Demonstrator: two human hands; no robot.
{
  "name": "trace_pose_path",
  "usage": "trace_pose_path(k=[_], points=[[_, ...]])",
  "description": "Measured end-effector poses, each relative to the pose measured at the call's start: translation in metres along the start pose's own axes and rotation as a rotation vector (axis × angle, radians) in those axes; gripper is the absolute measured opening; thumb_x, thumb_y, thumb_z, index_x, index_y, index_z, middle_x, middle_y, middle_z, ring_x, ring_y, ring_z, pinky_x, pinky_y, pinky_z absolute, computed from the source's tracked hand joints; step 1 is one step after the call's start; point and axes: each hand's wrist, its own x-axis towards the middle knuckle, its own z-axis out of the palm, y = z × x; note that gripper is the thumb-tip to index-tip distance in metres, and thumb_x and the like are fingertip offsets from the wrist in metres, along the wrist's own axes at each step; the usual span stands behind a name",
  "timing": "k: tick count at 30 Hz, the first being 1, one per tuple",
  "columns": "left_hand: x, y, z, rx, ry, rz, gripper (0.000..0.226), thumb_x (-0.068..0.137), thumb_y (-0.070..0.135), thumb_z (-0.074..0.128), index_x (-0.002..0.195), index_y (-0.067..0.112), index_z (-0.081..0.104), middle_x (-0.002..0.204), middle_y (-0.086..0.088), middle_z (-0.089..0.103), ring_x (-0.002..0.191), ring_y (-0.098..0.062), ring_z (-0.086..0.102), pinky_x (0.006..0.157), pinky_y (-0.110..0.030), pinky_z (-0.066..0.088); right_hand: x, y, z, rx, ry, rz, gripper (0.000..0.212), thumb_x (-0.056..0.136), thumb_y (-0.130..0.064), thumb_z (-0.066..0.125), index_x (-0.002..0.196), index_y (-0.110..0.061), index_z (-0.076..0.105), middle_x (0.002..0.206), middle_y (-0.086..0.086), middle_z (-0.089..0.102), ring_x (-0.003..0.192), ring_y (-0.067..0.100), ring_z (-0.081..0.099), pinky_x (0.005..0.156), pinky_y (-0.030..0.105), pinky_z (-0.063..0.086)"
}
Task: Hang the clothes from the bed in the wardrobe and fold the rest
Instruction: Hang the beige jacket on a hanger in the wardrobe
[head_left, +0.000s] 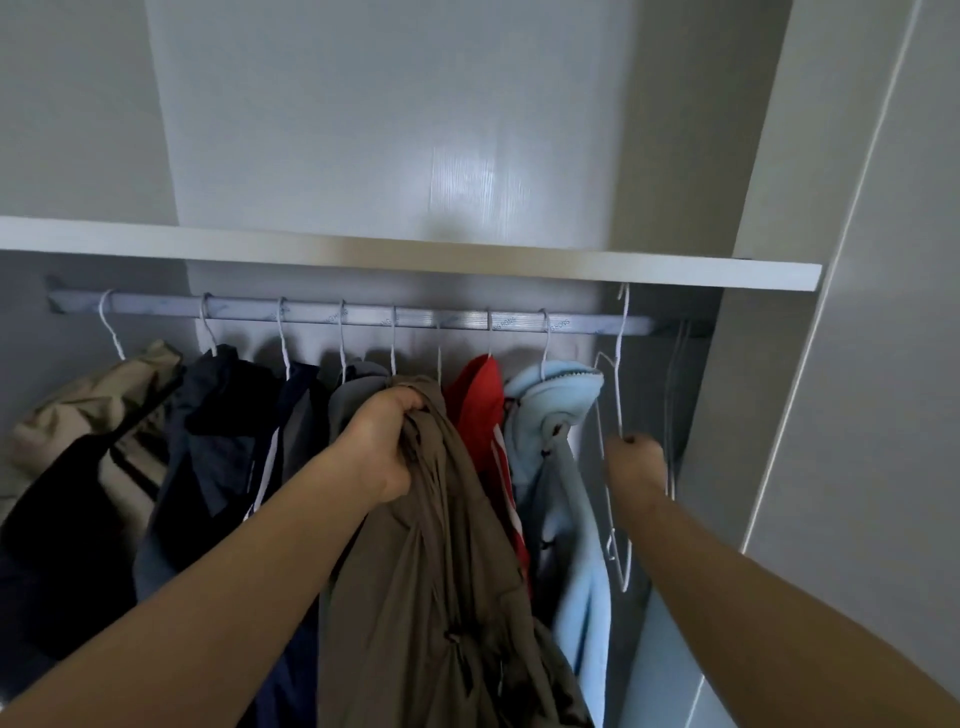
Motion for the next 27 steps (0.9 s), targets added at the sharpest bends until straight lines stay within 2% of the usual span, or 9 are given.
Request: trace_pose_path(k=[2,4,9,15,18,20,22,24,27], points=[[-0.020,-0.001,-0.011,-0.014,-0.010,0.006,0.026,0.092,0.017,0.043,0.079,0.002,0.059,0.077,-0.013,0.059,0.069,-0.027,0.054,0.057,-0.035,0.044,-0.029,0.003,-0.005,0.049,0.018,-0.020,0.012,0.087,-0.010,0.047,0.078,-0.004,0.053,0.074,0.015,0.050,0.060,0.025,0.045,0.054,0.025,0.034],[-0.040,-0.004,-0.024,-0.031,-0.008,0.009,0.024,0.091,0.017,0.043,0.080,0.003,0.059,0.077,-0.012,0.059,0.068,-0.026,0.054,0.056,-0.035,0.044,-0.059,0.010,-0.011,0.084,0.033,-0.019,0.016,0.085,-0.009,0.049,0.070,-0.007,0.047,0.062,0.008,0.042,0.051,0.019,0.035,0.047,0.023,0.025],[-0.093,-0.017,-0.060,-0.002,-0.030,-0.017,0.021,0.088,0.019,0.047,0.082,0.004,0.060,0.076,-0.012,0.058,0.066,-0.026,0.054,0.060,-0.035,0.047,-0.148,0.026,-0.032,0.126,0.073,-0.015,0.017,0.084,-0.012,0.055,0.073,-0.007,0.044,0.060,0.005,0.035,0.053,0.018,0.030,0.047,0.025,0.025],[-0.148,-0.032,-0.080,0.074,-0.067,-0.029,0.022,0.091,0.023,0.051,0.079,0.007,0.058,0.079,-0.012,0.057,0.075,-0.027,0.055,0.079,-0.037,0.047,-0.238,0.049,-0.068,0.254,0.084,0.035,0.017,0.082,-0.006,0.057,0.073,-0.009,0.043,0.065,0.011,0.029,0.064,0.022,0.027,0.056,0.033,0.024],[-0.172,-0.041,-0.080,0.138,-0.102,0.099,0.017,0.092,0.015,0.047,0.076,0.010,0.050,0.072,-0.008,0.053,0.063,-0.024,0.052,0.062,-0.030,0.046,-0.270,0.056,-0.094,0.331,0.049,0.026,0.031,0.083,-0.005,0.057,0.063,-0.013,0.035,0.054,0.006,0.027,0.048,0.016,0.025,0.046,0.026,0.025],[-0.186,-0.046,-0.080,0.157,-0.106,0.131,0.017,0.091,0.014,0.046,0.075,0.010,0.048,0.071,-0.008,0.052,0.059,-0.022,0.051,0.061,-0.029,0.044,-0.283,0.057,-0.109,0.346,-0.003,-0.030,0.037,0.084,-0.002,0.059,0.059,-0.015,0.033,0.051,0.003,0.030,0.042,0.012,0.026,0.039,0.020,0.027],[-0.202,-0.050,-0.078,0.170,-0.116,0.145,0.017,0.091,0.013,0.045,0.075,0.010,0.048,0.071,-0.009,0.052,0.059,-0.022,0.051,0.067,-0.032,0.045,-0.295,0.053,-0.125,0.358,-0.071,-0.062,0.027,0.084,-0.001,0.060,0.067,-0.013,0.042,0.055,0.005,0.039,0.043,0.013,0.034,0.038,0.020,0.032],[-0.217,-0.053,-0.074,0.174,-0.115,0.160,0.019,0.092,0.012,0.044,0.073,0.009,0.047,0.070,-0.009,0.051,0.059,-0.022,0.050,0.074,-0.034,0.043,-0.303,0.049,-0.140,0.409,-0.122,-0.032,0.018,0.084,-0.001,0.061,0.086,-0.014,0.048,0.059,0.005,0.044,0.042,0.014,0.037,0.037,0.019,0.031],[-0.243,-0.061,-0.072,0.145,-0.066,0.096,0.024,0.094,0.015,0.044,0.072,0.007,0.052,0.072,-0.010,0.052,0.064,-0.021,0.050,0.073,-0.031,0.043,-0.316,0.052,-0.168,0.380,-0.178,0.008,0.018,0.085,-0.009,0.063,0.085,-0.012,0.046,0.041,-0.004,0.044,0.030,0.006,0.033,0.031,0.017,0.026]])
